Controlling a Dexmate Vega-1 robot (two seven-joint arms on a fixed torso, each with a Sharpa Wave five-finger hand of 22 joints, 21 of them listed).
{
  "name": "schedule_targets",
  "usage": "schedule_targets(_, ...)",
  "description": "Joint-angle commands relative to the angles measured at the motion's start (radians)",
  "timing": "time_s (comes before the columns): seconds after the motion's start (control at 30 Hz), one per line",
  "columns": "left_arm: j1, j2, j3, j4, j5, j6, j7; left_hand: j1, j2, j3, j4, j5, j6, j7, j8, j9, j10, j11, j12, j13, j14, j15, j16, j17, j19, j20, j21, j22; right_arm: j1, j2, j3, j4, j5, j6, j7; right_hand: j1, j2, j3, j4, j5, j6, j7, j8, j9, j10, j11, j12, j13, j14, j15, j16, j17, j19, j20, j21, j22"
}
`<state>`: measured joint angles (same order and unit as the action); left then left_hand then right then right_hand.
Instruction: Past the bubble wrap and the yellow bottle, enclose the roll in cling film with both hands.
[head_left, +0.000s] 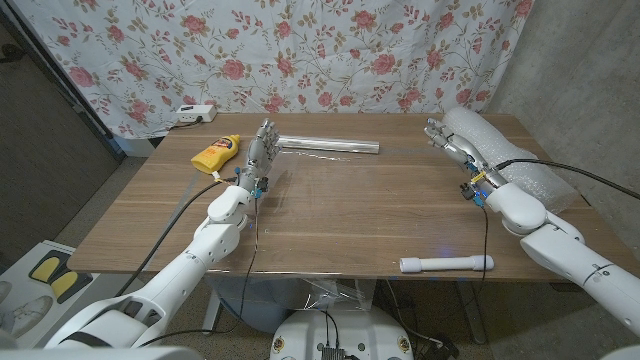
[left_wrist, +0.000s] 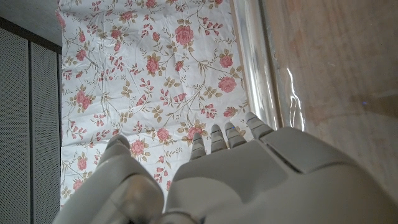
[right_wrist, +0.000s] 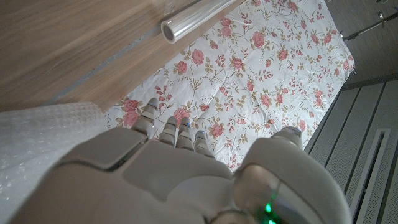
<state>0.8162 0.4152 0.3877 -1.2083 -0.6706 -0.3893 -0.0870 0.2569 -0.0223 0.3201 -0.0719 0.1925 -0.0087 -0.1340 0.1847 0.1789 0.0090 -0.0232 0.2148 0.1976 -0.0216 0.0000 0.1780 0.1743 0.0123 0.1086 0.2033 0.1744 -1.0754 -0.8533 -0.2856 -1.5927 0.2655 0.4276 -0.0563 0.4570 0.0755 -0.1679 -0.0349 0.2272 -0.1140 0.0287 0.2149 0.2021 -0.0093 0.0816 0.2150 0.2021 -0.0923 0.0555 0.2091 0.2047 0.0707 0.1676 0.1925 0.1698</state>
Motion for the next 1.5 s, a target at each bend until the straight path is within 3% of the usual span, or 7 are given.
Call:
schedule_targets(0.03,0.001,0.003,0.007,-0.015,0.01,0.013,0.014,-0.001,0.009,-0.001,-0.006,0.004,0.004,0.001,0.005,0.002,0.002,-0.005,0.004,0.002,-0.012,0.0,0.006,0.005,-0.001,0.001,-0.003,0.003,-0.069,-0.055,0.03,-0.084,-0.091,-0.008,-0.04,0.014,0.0,0.003,-0.007,-0.003,0.001,0.002,0.003,0.002,0.006,0.001,0.008,0.004,0.0,-0.006,0.002,-0.001,-0.003,0.005,0.0,0.002)
schedule_targets(0.17,0.001,-0.002,0.009,-0.01,0.004,0.015,0.009,-0.001,0.01,-0.001,-0.006,0.004,0.004,0.002,0.005,0.002,0.002,-0.005,0.004,0.002,-0.012,-0.001,0.006,0.005,-0.001,0.0,-0.003,0.003,-0.089,-0.036,0.044,-0.067,-0.102,0.036,-0.07,0.034,0.015,0.016,-0.016,-0.004,0.03,0.001,0.013,0.003,0.039,-0.009,0.018,0.004,0.025,-0.02,0.011,-0.001,0.013,0.001,0.005,0.002)
schedule_targets(0.33,0.005,-0.006,0.011,-0.01,0.014,0.006,0.023,-0.002,0.011,-0.002,-0.007,0.004,0.004,0.002,0.005,0.002,-0.01,-0.005,-0.001,0.002,-0.017,-0.001,0.005,0.005,-0.001,-0.001,-0.004,0.003,-0.127,-0.053,0.072,-0.089,-0.143,0.038,-0.097,0.055,0.023,0.026,-0.028,-0.008,0.067,0.004,0.024,0.003,0.08,-0.022,0.029,0.005,0.05,-0.034,0.017,-0.003,0.032,-0.003,0.008,0.002)
schedule_targets(0.87,0.009,0.009,0.015,-0.029,0.023,0.025,0.03,-0.003,0.011,-0.003,-0.009,0.003,0.004,0.001,0.004,0.002,-0.012,-0.002,-0.001,0.002,-0.02,-0.002,0.005,0.005,-0.003,-0.002,-0.006,0.003,-0.187,-0.096,0.121,-0.134,-0.203,0.003,-0.096,0.066,0.013,0.026,-0.038,-0.012,0.055,0.013,0.013,0.001,0.062,-0.022,0.017,0.005,0.05,-0.029,0.013,-0.005,0.041,-0.01,0.006,0.001)
schedule_targets(0.97,0.01,0.053,0.03,-0.067,0.113,0.034,0.092,-0.003,0.012,-0.003,-0.009,0.003,0.004,0.001,0.004,0.002,-0.012,-0.003,-0.001,0.002,-0.02,-0.002,0.005,0.005,-0.004,-0.002,-0.006,0.003,-0.205,-0.104,0.133,-0.149,-0.21,0.003,-0.098,0.067,0.013,0.027,-0.039,-0.012,0.052,0.015,0.011,0.001,0.057,-0.022,0.014,0.004,0.05,-0.029,0.012,-0.005,0.042,-0.011,0.006,0.001)
schedule_targets(1.07,0.013,0.032,0.016,-0.053,0.068,0.019,0.067,-0.003,0.012,-0.003,-0.009,0.003,0.004,0.001,0.004,0.002,-0.01,-0.003,0.0,0.002,-0.02,-0.002,0.005,0.005,-0.003,-0.002,-0.006,0.003,-0.213,-0.106,0.14,-0.157,-0.218,0.003,-0.098,0.07,0.013,0.028,-0.041,-0.012,0.05,0.015,0.01,0.001,0.058,-0.025,0.014,0.004,0.05,-0.031,0.012,-0.005,0.044,-0.014,0.006,0.0)
schedule_targets(1.5,0.02,0.044,0.021,-0.062,0.085,0.007,0.067,-0.004,0.01,-0.005,-0.012,0.003,0.008,0.001,0.005,0.002,-0.006,-0.003,0.001,0.002,-0.021,-0.002,0.006,0.005,-0.005,-0.005,-0.007,0.003,-0.263,-0.121,0.18,-0.177,-0.237,-0.011,-0.096,0.08,0.013,0.031,-0.047,-0.011,0.052,0.02,0.009,0.0,0.056,-0.026,0.011,0.004,0.047,-0.034,0.009,-0.006,0.042,-0.018,0.003,0.0)
